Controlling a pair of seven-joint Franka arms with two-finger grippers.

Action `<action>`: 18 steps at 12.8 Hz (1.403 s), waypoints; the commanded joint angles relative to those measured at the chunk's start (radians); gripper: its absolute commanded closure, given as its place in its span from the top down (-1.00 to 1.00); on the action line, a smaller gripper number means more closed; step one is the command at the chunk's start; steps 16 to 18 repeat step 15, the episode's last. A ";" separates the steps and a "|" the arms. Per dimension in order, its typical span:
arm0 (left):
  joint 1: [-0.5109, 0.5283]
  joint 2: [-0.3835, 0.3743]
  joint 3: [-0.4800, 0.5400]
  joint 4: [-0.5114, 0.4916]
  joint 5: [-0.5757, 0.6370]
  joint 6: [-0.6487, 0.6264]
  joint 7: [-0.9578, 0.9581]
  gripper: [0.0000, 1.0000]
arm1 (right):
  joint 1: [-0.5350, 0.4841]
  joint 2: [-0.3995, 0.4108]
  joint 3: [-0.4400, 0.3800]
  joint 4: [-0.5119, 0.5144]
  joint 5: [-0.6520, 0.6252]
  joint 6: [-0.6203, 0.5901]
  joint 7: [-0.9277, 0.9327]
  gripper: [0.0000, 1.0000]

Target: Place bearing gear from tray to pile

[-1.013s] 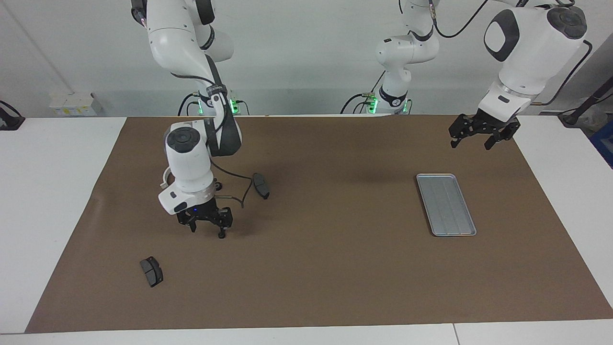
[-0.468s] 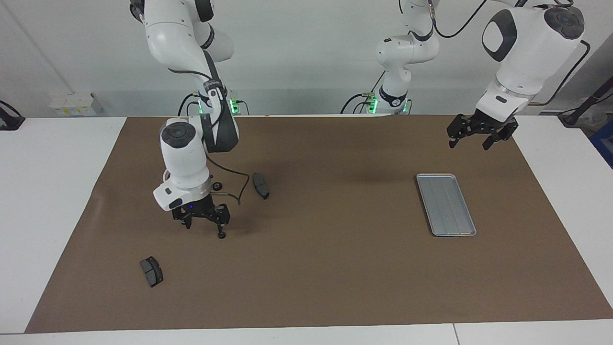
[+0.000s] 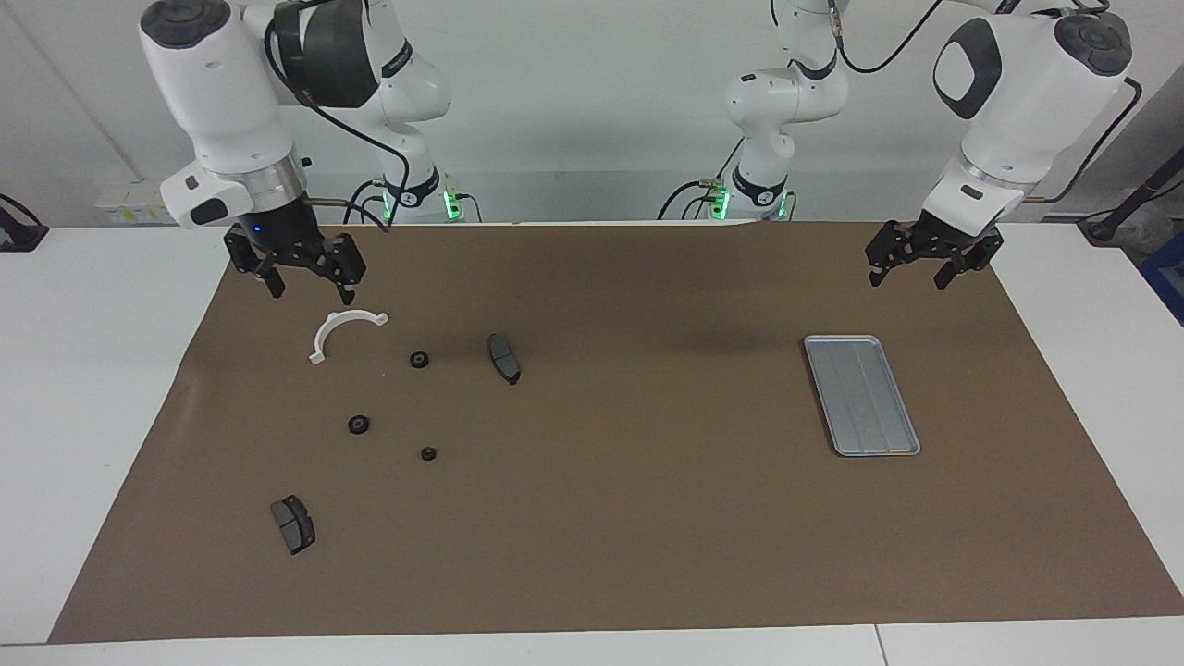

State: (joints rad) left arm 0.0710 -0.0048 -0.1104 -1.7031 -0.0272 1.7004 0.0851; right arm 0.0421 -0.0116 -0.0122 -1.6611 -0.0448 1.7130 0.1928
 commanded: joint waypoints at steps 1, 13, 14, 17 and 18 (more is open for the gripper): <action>0.000 -0.024 0.003 -0.023 0.004 0.016 -0.010 1.00 | -0.037 0.039 0.009 0.116 0.025 -0.107 -0.048 1.00; 0.003 -0.029 0.014 -0.010 0.004 0.016 -0.007 1.00 | -0.027 0.044 0.015 0.110 0.043 -0.148 -0.056 1.00; 0.003 -0.029 0.014 -0.009 0.004 0.016 -0.007 1.00 | -0.027 0.042 0.018 0.110 0.045 -0.148 -0.056 1.00; 0.004 -0.029 0.014 -0.007 0.003 0.015 -0.007 1.00 | -0.027 0.042 0.020 0.109 0.045 -0.148 -0.055 1.00; 0.004 -0.029 0.014 -0.007 0.003 0.015 -0.007 1.00 | -0.027 0.042 0.020 0.109 0.045 -0.148 -0.055 1.00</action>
